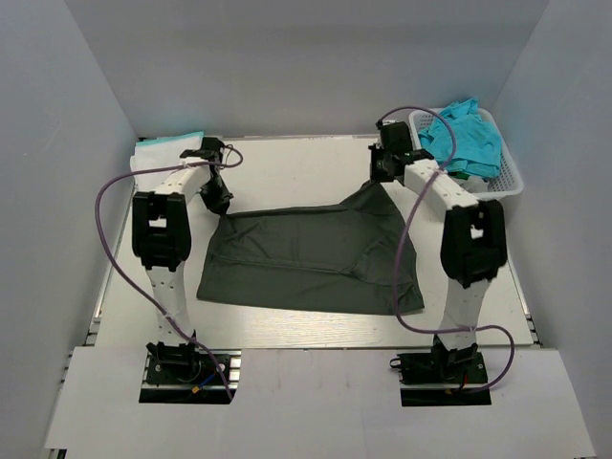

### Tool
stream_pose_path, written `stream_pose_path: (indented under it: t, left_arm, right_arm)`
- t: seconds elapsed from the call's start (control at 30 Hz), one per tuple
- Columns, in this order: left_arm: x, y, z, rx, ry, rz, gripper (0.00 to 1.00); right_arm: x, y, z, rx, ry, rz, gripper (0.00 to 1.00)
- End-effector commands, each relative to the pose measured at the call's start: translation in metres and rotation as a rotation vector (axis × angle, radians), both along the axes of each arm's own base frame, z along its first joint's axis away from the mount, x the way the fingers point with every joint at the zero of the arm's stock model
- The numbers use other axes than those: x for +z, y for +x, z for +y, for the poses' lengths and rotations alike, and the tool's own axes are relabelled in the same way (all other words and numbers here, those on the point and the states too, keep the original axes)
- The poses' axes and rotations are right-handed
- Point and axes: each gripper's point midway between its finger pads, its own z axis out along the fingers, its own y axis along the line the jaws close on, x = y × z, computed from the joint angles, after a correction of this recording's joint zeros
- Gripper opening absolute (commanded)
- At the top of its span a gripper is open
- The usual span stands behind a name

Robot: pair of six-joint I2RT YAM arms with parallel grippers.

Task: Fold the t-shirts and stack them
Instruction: Grap the side of the flattened tshirt furthest away from the robot with both arms, then fold the other side of the tshirt into a rectangle

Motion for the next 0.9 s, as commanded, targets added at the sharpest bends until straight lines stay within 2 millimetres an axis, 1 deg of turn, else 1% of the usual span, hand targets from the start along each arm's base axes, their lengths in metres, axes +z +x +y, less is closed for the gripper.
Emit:
stream_pose_path:
  t: [0.0, 0.03, 0.07, 0.1, 0.13, 0.17, 0.2, 0.23, 0.27, 0.3, 0.33, 0.4, 0.43, 0.47, 0.5, 0.57, 0.6, 0.63, 0.67, 0.7, 0.73, 0.77, 0.8, 0.83, 0.87]
  left_arm:
    - [0.074, 0.013, 0.001, -0.069, 0.013, -0.224, 0.15]
    - [0.072, 0.008, -0.001, -0.096, 0.004, -0.227, 0.17]
    - [0.079, 0.008, -0.004, -0.126, -0.005, -0.259, 0.17]
    - [0.089, 0.008, -0.008, -0.175, -0.019, -0.315, 0.18]
    - [0.083, 0.008, -0.011, -0.208, -0.031, -0.32, 0.18]
    - [0.099, 0.007, -0.013, -0.225, -0.035, -0.375, 0.2]
    - [0.103, 0.006, -0.014, -0.23, -0.044, -0.402, 0.2]
    - [0.101, 0.004, -0.016, -0.246, -0.048, -0.419, 0.2]
    - [0.114, 0.001, -0.015, -0.247, -0.047, -0.458, 0.2]
    - [0.115, -0.002, -0.018, -0.255, -0.062, -0.467, 0.2]
    - [0.11, -0.008, -0.017, -0.255, -0.062, -0.464, 0.2]
    - [0.108, -0.022, -0.018, -0.262, -0.074, -0.464, 0.2]
    - [0.106, -0.027, -0.018, -0.254, -0.079, -0.46, 0.2]
    - [0.105, -0.03, -0.018, -0.254, -0.079, -0.463, 0.2]
    - [0.101, -0.039, -0.015, -0.24, -0.073, -0.453, 0.2]
    - [0.098, -0.046, -0.017, -0.233, -0.073, -0.444, 0.2]
    - [0.093, -0.052, -0.015, -0.228, -0.065, -0.432, 0.2]
    - [0.091, -0.056, -0.011, -0.208, -0.051, -0.422, 0.2]
    - [0.098, -0.056, -0.011, -0.208, -0.051, -0.44, 0.2]
    - [0.091, -0.063, -0.008, -0.204, -0.043, -0.424, 0.2]
    - [0.09, -0.067, -0.007, -0.189, -0.04, -0.417, 0.2]
    - [0.083, -0.075, -0.006, -0.189, -0.04, -0.398, 0.2]
    - [0.081, -0.078, -0.006, -0.179, -0.045, -0.395, 0.21]
    - [0.082, -0.08, -0.006, -0.171, -0.049, -0.399, 0.21]
    - [0.078, -0.085, -0.006, -0.157, -0.056, -0.38, 0.21]
  right_arm:
    - [0.052, -0.016, 0.001, 0.006, 0.062, -0.128, 0.0]
    - [0.041, -0.028, -0.002, 0.009, 0.054, -0.101, 0.0]
    - [0.051, -0.034, -0.004, 0.004, 0.066, -0.118, 0.0]
    - [0.043, -0.048, -0.008, 0.0, 0.065, -0.099, 0.0]
    - [0.042, -0.052, -0.009, 0.0, 0.067, -0.095, 0.0]
    - [0.051, -0.057, -0.01, -0.004, 0.079, -0.108, 0.0]
    - [0.047, -0.062, -0.012, -0.005, 0.079, -0.103, 0.0]
    - [0.053, -0.07, -0.013, -0.004, 0.087, -0.117, 0.0]
    - [0.054, -0.071, -0.014, -0.007, 0.095, -0.121, 0.0]
    - [0.05, -0.077, -0.014, -0.009, 0.099, -0.11, 0.0]
    - [0.055, -0.083, -0.015, -0.014, 0.112, -0.118, 0.0]
    - [0.051, -0.091, -0.014, -0.001, 0.119, -0.11, 0.0]
    - [0.05, -0.1, -0.016, -0.008, 0.133, -0.107, 0.0]
    - [0.049, -0.104, -0.016, -0.003, 0.141, -0.101, 0.0]
    - [0.053, -0.112, -0.015, -0.008, 0.166, -0.106, 0.0]
    - [0.042, -0.125, -0.016, -0.003, 0.175, -0.073, 0.0]
    - [0.05, -0.129, -0.015, 0.006, 0.192, -0.091, 0.0]
    - [0.037, -0.14, -0.017, 0.009, 0.181, -0.056, 0.0]
    - [0.045, -0.147, -0.018, 0.007, 0.197, -0.07, 0.0]
    - [0.037, -0.154, -0.02, 0.007, 0.191, -0.045, 0.0]
    - [0.037, -0.158, -0.021, 0.009, 0.189, -0.043, 0.0]
    - [0.037, -0.166, -0.023, -0.001, 0.199, -0.037, 0.0]
    - [0.03, -0.172, -0.025, -0.004, 0.196, -0.022, 0.0]
    - [0.031, -0.179, -0.017, 0.023, 0.235, -0.003, 0.0]
    - [0.024, -0.189, -0.018, 0.022, 0.244, 0.015, 0.0]
